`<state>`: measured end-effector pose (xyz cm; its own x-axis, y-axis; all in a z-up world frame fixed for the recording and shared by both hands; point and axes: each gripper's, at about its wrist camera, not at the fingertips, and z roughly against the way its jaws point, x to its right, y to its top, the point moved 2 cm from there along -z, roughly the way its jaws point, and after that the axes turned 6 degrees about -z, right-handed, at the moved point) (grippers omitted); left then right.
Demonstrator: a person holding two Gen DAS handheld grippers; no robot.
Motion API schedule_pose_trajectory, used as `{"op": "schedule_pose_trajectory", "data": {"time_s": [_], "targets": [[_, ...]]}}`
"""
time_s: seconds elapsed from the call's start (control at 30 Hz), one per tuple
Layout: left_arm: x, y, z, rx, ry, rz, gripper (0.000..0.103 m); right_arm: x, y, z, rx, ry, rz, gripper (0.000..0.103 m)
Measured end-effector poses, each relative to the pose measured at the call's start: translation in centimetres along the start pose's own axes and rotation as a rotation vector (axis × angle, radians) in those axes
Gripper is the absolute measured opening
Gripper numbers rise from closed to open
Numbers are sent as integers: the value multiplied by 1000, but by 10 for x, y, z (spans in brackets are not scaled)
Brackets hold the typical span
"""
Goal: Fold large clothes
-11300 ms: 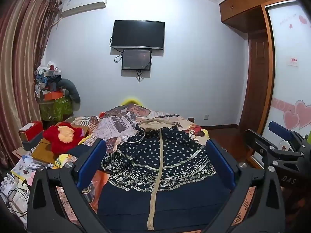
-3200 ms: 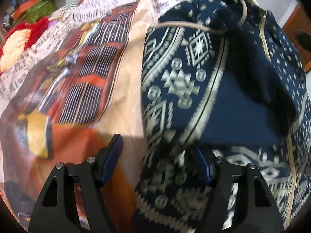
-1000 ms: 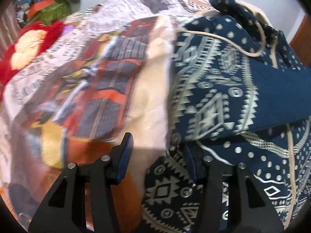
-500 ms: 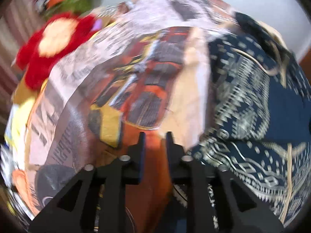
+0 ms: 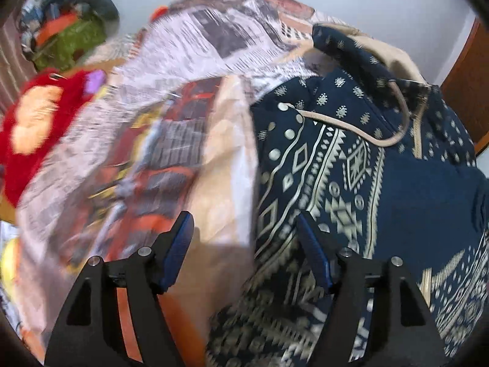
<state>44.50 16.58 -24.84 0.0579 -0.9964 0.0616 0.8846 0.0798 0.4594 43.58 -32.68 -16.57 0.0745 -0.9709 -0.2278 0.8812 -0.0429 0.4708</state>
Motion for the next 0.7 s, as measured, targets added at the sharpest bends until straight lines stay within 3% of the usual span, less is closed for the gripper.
{"op": "schedule_pose_trajectory", "data": {"time_s": [0.13,0.2,0.27,0.33,0.43,0.6,0.7], "targets": [[3,13,-31,-36,-88,33,69,27,2,18,35,-46,-37,65],[8,16,-37,-38,-122,41,57,45,2,23,39,-73,-67,65],[12,18,-42,-39,-141,44,31,65,-1,28,39,-106,-97,65],[16,19,-45,-42,-144,41,19,83,-6,33,39,-132,-127,65],[23,19,-39,-12,-65,9,10,114,-19,40,29,-167,-188,65],[9,17,-25,5,104,18,8,164,-46,43,-20,-155,-346,65],[-7,12,-22,-15,101,45,8,180,-60,43,-38,-114,-418,65]]}}
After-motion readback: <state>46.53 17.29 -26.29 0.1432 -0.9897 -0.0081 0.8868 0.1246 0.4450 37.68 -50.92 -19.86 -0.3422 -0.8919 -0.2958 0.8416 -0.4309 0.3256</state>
